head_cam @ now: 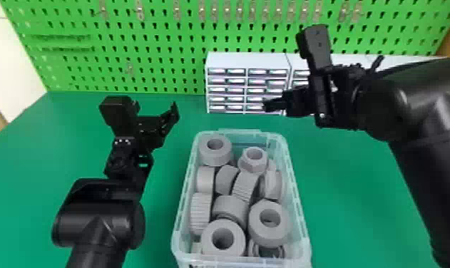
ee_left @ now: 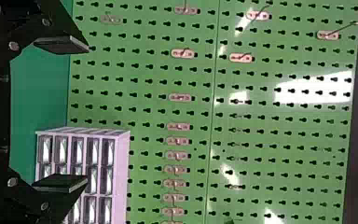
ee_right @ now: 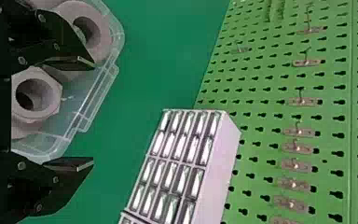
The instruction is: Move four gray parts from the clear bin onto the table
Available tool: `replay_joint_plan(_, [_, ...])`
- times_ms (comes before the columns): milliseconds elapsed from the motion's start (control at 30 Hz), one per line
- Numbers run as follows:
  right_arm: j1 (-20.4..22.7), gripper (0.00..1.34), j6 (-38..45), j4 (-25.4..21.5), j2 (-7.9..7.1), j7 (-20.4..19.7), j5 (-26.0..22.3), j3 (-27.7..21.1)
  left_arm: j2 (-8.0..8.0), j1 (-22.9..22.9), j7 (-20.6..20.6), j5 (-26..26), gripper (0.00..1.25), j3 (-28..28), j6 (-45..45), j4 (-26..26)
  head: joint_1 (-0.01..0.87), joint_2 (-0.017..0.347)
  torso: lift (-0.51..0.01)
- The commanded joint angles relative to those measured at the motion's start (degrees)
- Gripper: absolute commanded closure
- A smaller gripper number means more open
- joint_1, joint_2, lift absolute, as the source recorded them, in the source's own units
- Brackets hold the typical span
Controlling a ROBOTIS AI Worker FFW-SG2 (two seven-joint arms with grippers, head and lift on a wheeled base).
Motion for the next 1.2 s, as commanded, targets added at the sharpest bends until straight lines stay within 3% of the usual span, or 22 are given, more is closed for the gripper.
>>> replay_joint_plan(0, [-1.38,0.53,0.09,1.89,0.18,0.02,-0.23,1.49,-0.15,-0.07,-0.04,0.06,0.28,-0.02,0.00,-0.02,0.693,0.072,-0.052])
replay_joint_plan(400, [-3.23,0.53,0.09,6.38,0.97,0.10,-0.05,4.22,-0.15,-0.07,0.04,-0.03,0.28,0.15,0.00,-0.11,0.693,0.072,-0.052])
replay_joint_plan(1167, [-7.27,0.52,-2.81,19.91,1.85,2.74,-0.58,12.04,0.00,-0.33,0.04,-0.12,0.28,0.15,0.00,-0.28,0.693,0.072,-0.052])
